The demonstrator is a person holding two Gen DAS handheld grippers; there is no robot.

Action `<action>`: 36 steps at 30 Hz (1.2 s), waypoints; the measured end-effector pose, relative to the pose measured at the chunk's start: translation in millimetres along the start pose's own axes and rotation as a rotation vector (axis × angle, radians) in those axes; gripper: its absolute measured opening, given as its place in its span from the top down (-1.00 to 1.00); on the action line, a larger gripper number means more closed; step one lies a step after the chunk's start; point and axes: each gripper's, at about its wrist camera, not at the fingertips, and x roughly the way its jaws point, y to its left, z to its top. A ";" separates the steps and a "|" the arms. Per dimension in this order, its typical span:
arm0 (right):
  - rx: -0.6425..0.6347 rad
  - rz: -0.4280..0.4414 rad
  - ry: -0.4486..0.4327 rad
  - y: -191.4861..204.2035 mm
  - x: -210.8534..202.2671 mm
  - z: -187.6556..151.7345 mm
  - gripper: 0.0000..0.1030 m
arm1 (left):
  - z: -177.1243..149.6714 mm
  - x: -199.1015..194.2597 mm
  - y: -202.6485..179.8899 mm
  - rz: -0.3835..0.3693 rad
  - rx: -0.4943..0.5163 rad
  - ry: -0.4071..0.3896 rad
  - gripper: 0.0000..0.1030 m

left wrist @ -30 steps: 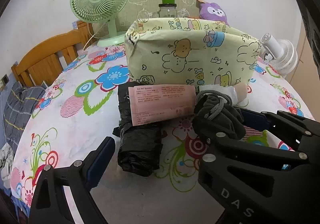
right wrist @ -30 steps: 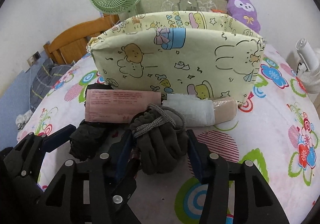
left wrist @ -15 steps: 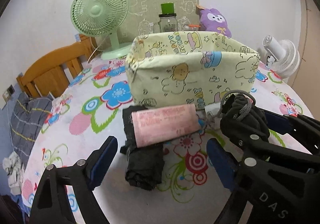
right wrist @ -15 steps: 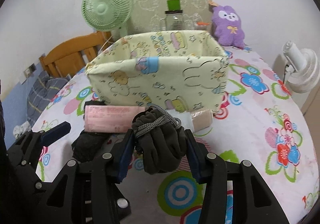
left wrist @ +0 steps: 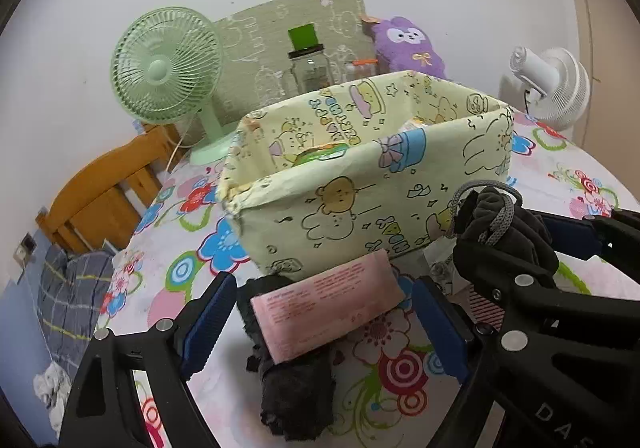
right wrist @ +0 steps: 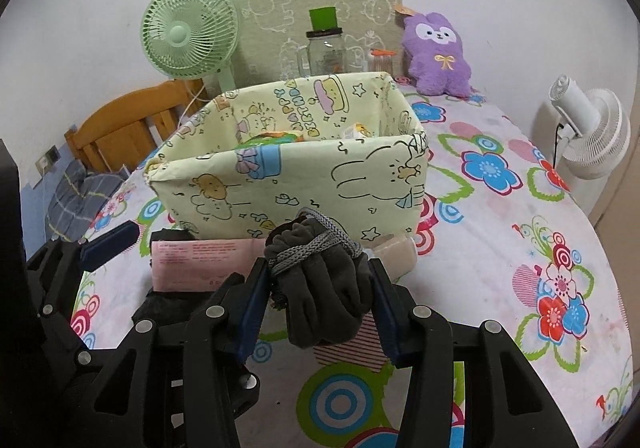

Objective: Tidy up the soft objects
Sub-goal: 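Grasp the grey gloves with the right gripper, then grasp the black folded umbrella with the left gripper while the right gripper holds the gloves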

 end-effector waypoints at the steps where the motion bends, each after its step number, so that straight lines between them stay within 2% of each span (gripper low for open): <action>1: 0.005 -0.001 0.006 -1.1 1.6 0.1 0.01 | 0.6 2.2 -1.0 -0.007 0.006 0.004 -0.76; 11: 0.024 0.001 0.038 -6.7 13.3 0.6 0.01 | 2.8 20.3 -9.3 -0.047 0.041 0.038 -0.73; 17: 0.030 0.006 0.067 -8.3 21.7 -0.7 0.01 | 0.1 27.1 -11.6 -0.093 0.060 0.093 -0.47; 19: 0.029 0.007 0.070 -8.2 22.1 -1.9 0.01 | -1.3 26.7 -11.8 -0.091 0.057 0.096 -0.45; 25: 0.026 0.013 0.071 -7.3 18.6 -5.6 0.01 | -5.9 17.8 -13.1 -0.082 0.043 0.091 -0.22; 26: 0.026 0.014 0.072 -7.2 17.7 -6.2 0.01 | -6.0 16.4 -13.4 -0.096 0.041 0.090 0.11; 27: 0.029 0.016 0.071 -7.4 16.3 -6.9 0.01 | -5.3 15.5 -13.6 -0.120 0.034 0.094 0.20; 29: 0.029 0.012 0.070 -8.1 15.2 -7.4 0.00 | -5.9 13.2 -15.4 -0.139 0.028 0.098 0.25; 33: 0.038 0.007 0.080 -11.9 13.0 -11.5 0.00 | -8.3 10.3 -19.8 -0.129 0.036 0.095 0.37; 36: 0.039 0.005 0.076 -12.3 9.1 -13.4 0.00 | -9.0 7.2 -20.0 -0.131 0.036 0.091 0.38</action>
